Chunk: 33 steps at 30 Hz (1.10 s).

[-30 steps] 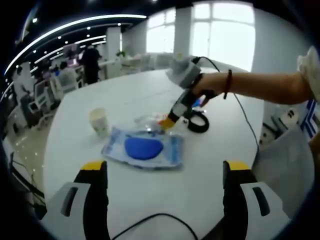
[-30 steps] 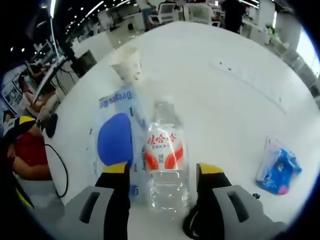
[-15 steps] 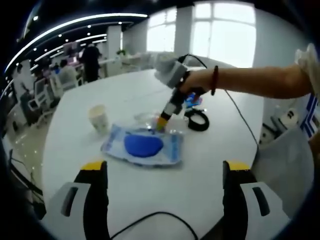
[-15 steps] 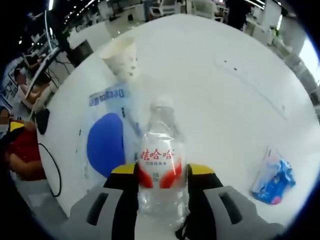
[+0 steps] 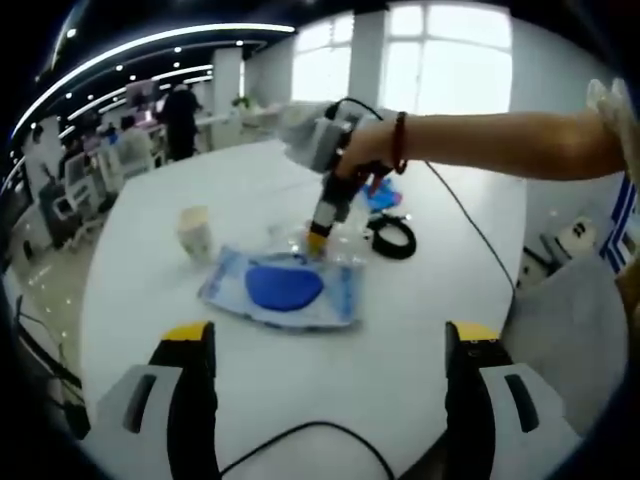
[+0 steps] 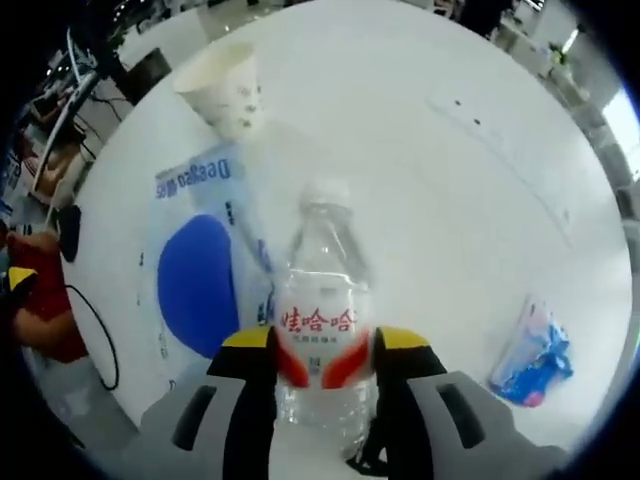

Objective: Arrange the tabletop items into an orderly group along one side of the table until the central work area is clear of visible clutter.

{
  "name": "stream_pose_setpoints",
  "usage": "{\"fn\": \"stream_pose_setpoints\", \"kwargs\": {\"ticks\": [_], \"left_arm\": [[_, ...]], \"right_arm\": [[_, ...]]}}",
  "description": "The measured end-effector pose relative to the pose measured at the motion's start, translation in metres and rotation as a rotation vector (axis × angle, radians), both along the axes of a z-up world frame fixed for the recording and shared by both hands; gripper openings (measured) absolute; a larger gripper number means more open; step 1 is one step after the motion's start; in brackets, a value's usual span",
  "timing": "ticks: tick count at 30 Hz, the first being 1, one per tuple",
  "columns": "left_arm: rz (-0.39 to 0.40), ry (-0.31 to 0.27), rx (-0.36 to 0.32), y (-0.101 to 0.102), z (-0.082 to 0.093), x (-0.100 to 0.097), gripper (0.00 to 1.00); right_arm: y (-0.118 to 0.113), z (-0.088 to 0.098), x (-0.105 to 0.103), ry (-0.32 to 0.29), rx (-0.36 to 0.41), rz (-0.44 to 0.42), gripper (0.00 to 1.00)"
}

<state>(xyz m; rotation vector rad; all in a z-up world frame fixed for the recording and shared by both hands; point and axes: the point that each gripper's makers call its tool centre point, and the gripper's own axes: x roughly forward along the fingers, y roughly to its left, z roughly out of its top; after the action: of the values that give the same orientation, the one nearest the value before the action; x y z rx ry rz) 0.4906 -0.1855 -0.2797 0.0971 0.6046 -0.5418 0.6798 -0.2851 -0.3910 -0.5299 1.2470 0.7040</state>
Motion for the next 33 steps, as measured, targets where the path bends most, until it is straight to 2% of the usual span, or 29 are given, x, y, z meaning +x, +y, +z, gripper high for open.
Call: {"fn": "stream_pose_setpoints", "kwargs": {"ticks": [3, 7, 12, 18, 22, 23, 28, 33], "left_arm": [[-0.001, 0.001, -0.005, -0.001, 0.001, 0.0, 0.92], [0.009, -0.007, -0.035, -0.001, 0.005, 0.0, 0.91], [0.014, -0.016, -0.025, 0.002, 0.007, -0.001, 0.91], [0.014, -0.028, -0.02, 0.003, 0.012, 0.0, 0.91], [0.014, -0.044, -0.026, 0.001, 0.018, 0.002, 0.91], [0.015, -0.047, -0.029, 0.0, 0.019, 0.002, 0.91], [0.012, -0.071, -0.074, -0.007, 0.029, 0.003, 0.9], [0.008, -0.092, -0.079, -0.01, 0.038, 0.003, 0.9]], "right_arm": [[0.0, 0.001, 0.001, -0.017, 0.005, 0.021, 0.37], [-0.001, 0.003, 0.0, -0.034, 0.004, 0.003, 0.34], [-0.001, 0.008, 0.001, -0.07, 0.074, -0.022, 0.33], [-0.003, 0.018, -0.001, -0.126, 0.113, -0.012, 0.33], [-0.001, 0.033, -0.005, -0.166, 0.192, -0.024, 0.33], [0.003, 0.039, -0.006, -0.203, 0.225, -0.005, 0.33], [0.009, 0.062, -0.015, -0.294, 0.313, 0.032, 0.32], [0.018, 0.088, -0.025, -0.333, 0.428, 0.022, 0.32]]}}
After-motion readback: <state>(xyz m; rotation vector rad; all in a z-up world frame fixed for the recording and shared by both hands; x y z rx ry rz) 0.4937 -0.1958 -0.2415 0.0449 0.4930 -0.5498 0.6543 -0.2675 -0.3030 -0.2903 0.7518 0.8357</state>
